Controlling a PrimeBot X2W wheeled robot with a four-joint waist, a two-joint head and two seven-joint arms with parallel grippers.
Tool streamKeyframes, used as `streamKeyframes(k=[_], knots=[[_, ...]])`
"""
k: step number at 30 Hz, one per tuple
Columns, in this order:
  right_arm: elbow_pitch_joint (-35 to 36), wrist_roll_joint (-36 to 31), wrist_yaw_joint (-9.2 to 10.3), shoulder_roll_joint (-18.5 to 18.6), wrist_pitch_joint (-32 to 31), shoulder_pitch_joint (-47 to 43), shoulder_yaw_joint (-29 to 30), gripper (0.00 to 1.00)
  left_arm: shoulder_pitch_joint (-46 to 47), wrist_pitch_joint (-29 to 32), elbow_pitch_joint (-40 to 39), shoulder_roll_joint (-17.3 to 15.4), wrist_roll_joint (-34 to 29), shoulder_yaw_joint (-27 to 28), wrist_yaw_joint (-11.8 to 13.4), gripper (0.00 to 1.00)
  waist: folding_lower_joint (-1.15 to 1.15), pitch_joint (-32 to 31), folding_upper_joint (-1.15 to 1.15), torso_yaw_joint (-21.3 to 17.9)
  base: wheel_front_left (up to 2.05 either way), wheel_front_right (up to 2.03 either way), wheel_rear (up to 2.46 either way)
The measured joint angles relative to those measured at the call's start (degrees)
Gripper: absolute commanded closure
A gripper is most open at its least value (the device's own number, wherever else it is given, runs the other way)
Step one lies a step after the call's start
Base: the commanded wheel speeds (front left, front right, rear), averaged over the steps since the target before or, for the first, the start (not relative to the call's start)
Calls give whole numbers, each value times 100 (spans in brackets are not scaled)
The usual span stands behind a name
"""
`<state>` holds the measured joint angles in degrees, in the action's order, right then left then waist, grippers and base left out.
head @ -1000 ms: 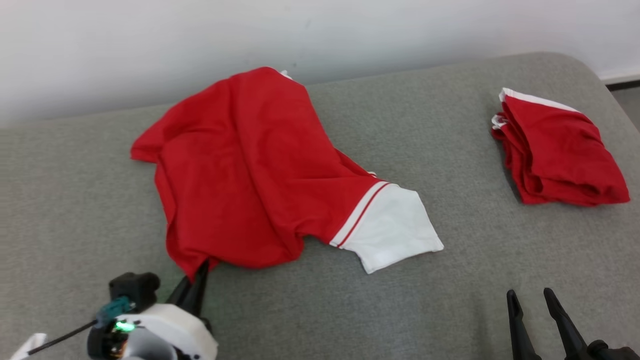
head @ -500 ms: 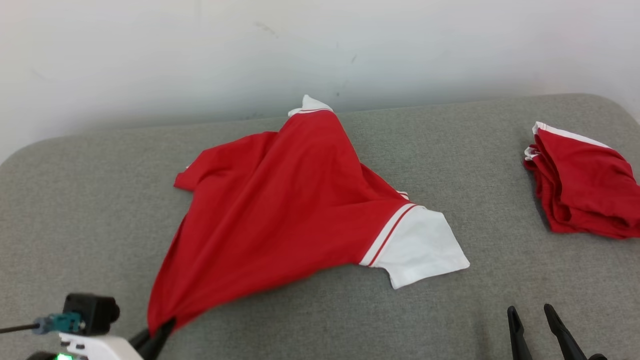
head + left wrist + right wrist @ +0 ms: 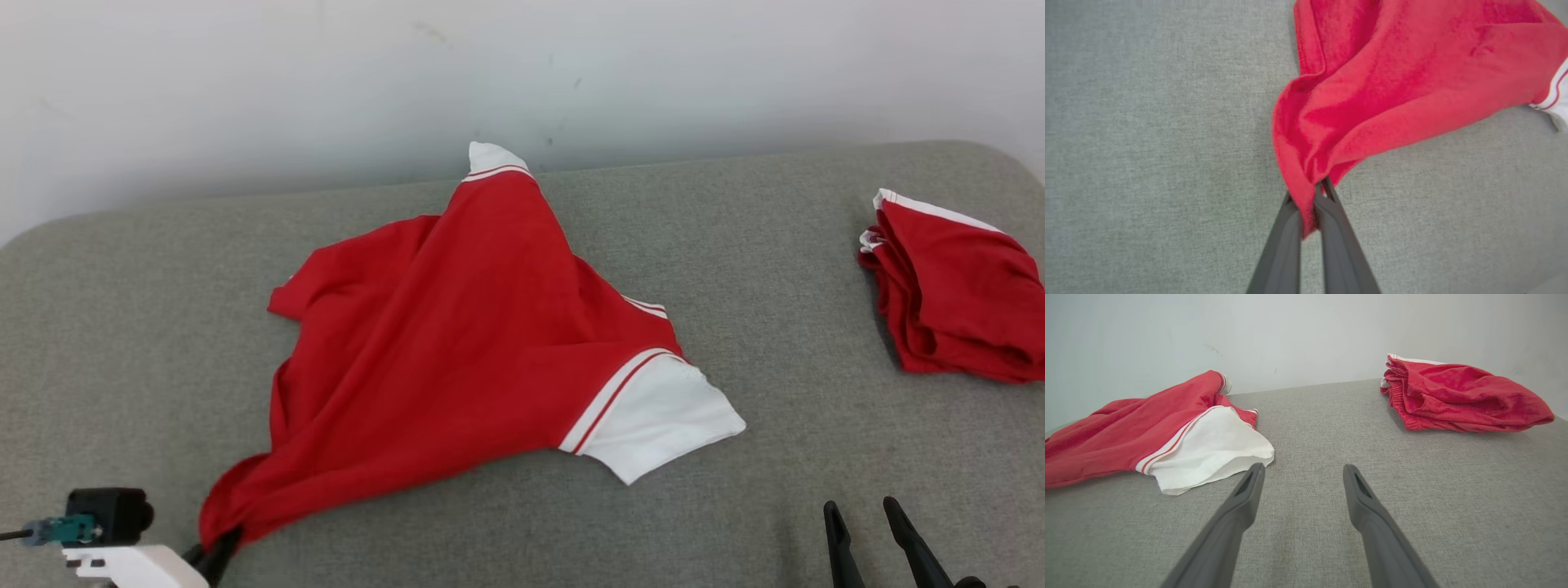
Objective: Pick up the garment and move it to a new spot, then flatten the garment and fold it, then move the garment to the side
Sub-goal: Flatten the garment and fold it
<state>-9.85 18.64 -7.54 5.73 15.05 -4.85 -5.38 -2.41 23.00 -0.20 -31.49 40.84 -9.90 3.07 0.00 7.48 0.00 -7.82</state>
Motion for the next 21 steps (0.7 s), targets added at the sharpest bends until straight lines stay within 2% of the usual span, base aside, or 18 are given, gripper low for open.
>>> streamKeyframes(k=[1,5,10,15,21], knots=[[-5,0,0,-1,0,7,-11,0,86,-143,198,34,-76,1,2,0,0,13,0,-8,0,0,0],[-37,0,0,0,0,11,-41,0,285,-598,817,194,-207,24,79,0,0,29,0,-50,0,0,0],[-46,0,0,-2,0,-4,-11,0,220,-1023,1144,211,-208,279,181,0,0,-10,0,-71,0,0,0],[-58,0,0,3,0,-24,45,0,-42,-1457,1106,205,-182,602,363,0,0,-79,0,-32,0,0,0],[-53,0,0,19,0,-25,42,0,-137,-1863,581,312,-315,581,454,0,0,-152,0,30,0,0,0]])
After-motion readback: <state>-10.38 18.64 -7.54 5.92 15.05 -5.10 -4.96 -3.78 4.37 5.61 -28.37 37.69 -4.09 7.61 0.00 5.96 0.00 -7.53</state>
